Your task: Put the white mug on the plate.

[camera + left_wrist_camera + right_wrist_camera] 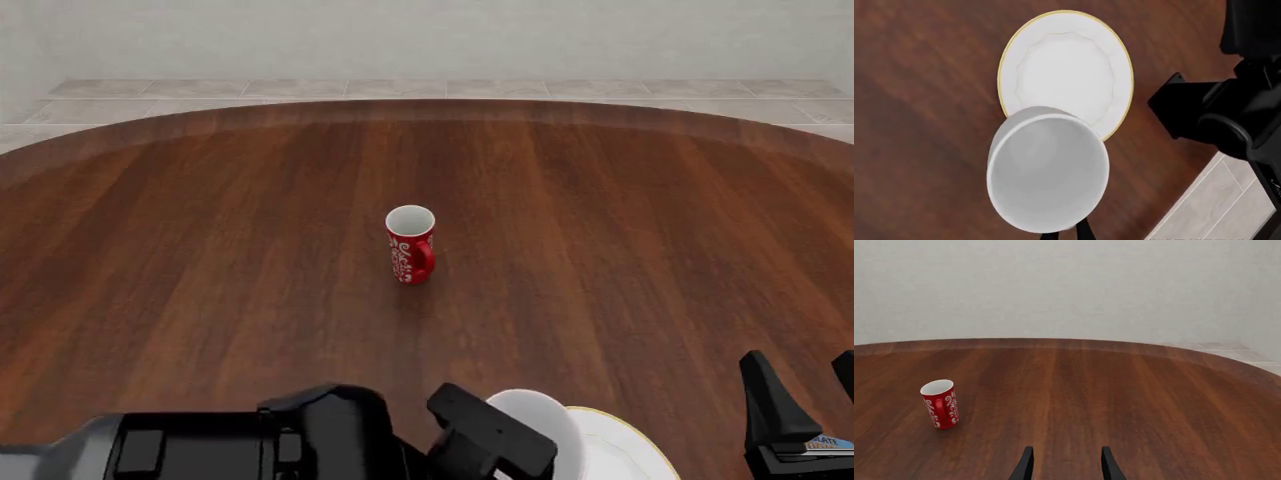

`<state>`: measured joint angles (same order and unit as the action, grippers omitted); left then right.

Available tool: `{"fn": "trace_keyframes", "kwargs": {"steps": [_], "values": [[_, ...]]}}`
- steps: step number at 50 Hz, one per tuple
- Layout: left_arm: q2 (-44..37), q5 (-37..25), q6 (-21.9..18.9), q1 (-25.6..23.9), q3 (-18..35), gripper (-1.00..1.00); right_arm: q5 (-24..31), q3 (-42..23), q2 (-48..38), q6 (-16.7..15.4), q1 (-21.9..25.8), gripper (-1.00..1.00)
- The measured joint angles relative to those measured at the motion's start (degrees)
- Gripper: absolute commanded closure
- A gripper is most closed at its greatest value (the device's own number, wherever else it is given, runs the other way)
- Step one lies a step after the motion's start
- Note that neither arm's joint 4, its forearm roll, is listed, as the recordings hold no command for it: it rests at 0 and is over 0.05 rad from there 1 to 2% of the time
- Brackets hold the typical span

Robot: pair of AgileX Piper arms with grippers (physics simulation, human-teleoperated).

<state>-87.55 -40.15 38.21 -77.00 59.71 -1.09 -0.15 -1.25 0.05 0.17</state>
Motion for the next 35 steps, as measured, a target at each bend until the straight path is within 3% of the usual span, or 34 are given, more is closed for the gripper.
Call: {"fn": "trace_keyframes", "kwargs": {"steps": [35], "values": [[-9.47, 0.44, -1.64, -2.55, 8.38, 1.0, 0.0, 0.0, 0.0, 0.0, 0.0, -1.0]]}}
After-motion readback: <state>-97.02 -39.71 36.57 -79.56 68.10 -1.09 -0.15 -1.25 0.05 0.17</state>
